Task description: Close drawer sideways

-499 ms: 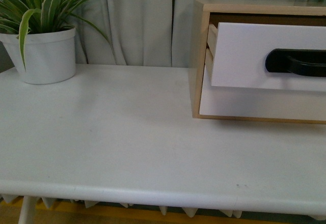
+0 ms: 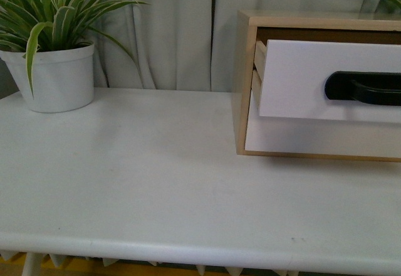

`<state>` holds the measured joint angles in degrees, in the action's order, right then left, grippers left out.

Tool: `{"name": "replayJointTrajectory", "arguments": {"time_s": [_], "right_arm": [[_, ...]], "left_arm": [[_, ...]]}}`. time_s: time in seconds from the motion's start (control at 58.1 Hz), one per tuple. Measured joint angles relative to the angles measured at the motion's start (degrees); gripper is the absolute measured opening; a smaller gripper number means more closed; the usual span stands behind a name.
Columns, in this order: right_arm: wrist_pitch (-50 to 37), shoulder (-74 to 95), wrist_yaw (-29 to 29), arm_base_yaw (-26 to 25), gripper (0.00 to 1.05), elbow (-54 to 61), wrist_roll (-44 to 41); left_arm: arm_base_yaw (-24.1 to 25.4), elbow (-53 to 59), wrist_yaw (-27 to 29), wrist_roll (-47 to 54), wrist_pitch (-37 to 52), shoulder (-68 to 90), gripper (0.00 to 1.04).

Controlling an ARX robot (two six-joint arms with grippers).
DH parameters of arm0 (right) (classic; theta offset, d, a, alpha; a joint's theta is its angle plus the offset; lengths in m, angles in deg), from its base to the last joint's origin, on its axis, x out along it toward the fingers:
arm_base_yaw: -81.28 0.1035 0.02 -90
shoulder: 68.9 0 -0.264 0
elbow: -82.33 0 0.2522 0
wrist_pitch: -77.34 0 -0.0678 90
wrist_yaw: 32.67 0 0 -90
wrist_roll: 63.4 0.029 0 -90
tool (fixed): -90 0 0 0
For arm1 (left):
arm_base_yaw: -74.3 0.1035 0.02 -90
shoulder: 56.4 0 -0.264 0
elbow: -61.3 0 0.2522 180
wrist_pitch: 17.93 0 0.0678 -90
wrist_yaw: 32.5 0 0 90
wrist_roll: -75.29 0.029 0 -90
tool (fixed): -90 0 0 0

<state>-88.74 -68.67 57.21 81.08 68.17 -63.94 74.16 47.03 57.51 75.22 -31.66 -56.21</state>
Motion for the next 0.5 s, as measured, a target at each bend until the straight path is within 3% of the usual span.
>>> {"name": "replayJointTrajectory", "arguments": {"time_s": [0.499], "right_arm": [[0.0,0.0,0.02,0.0,0.95,0.0,0.0]], "left_arm": [[0.0,0.0,0.0,-0.02,0.0,0.0,0.98]]}}
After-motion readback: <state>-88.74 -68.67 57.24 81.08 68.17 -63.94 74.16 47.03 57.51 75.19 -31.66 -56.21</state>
